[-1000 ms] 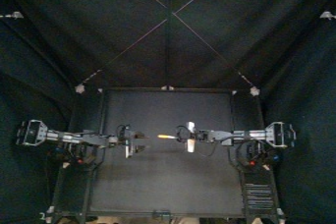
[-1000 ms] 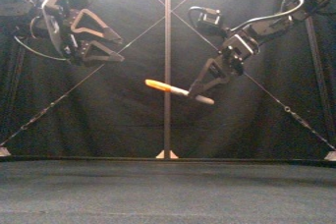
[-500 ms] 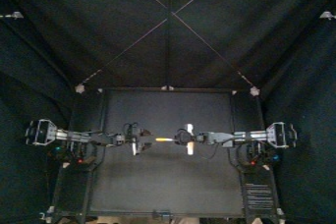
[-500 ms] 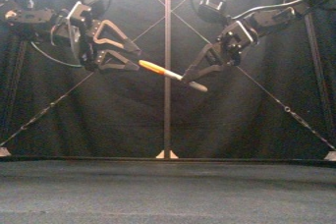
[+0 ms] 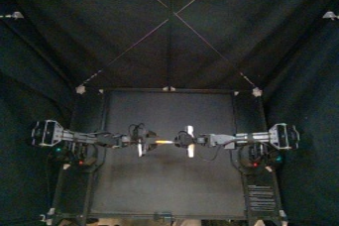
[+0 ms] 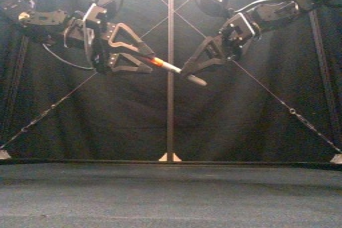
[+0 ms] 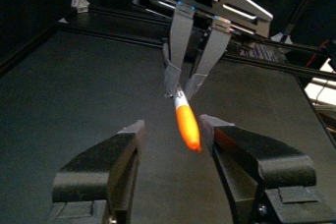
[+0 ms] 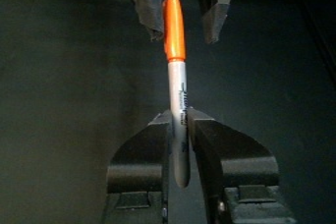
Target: Uncap the pen
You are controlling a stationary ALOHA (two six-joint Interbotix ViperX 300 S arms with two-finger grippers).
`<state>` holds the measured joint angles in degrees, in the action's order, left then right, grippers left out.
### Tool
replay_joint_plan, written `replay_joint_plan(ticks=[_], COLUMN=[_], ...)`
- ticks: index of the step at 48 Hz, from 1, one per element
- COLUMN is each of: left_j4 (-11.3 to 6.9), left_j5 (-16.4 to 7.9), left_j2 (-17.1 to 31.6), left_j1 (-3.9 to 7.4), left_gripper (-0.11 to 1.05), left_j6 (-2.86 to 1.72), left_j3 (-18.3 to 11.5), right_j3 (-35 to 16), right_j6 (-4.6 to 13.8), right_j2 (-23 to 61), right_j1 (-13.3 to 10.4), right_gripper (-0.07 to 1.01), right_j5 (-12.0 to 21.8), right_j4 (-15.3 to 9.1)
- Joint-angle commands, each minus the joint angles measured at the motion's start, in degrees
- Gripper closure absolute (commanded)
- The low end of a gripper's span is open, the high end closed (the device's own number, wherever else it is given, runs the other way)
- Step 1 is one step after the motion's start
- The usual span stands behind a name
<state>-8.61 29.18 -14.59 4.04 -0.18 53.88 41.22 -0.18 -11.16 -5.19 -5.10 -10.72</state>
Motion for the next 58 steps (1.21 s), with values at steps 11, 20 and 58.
replay_joint_plan(ticks=[11,20,58], left_j4=[0.0,0.0,-0.44], left_j5=[0.5,0.6,0.1], left_j2=[-0.1,-0.7,-15.4], left_j1=[0.09,0.0,-0.62], left_gripper=[0.43,0.5,0.5], left_j6=[0.0,0.0,-0.18], left_j3=[-1.2,-0.5,9.9], right_j3=[-1.3,-0.9,2.8], right_j6=[0.0,0.0,0.35], right_j2=[-1.2,-1.3,-5.3], right_j1=[0.1,-0.3,-0.4], right_gripper=[0.42,0.42,0.42], right_j5=[-0.5,-0.5,-0.6], right_j4=[0.0,0.0,0.0])
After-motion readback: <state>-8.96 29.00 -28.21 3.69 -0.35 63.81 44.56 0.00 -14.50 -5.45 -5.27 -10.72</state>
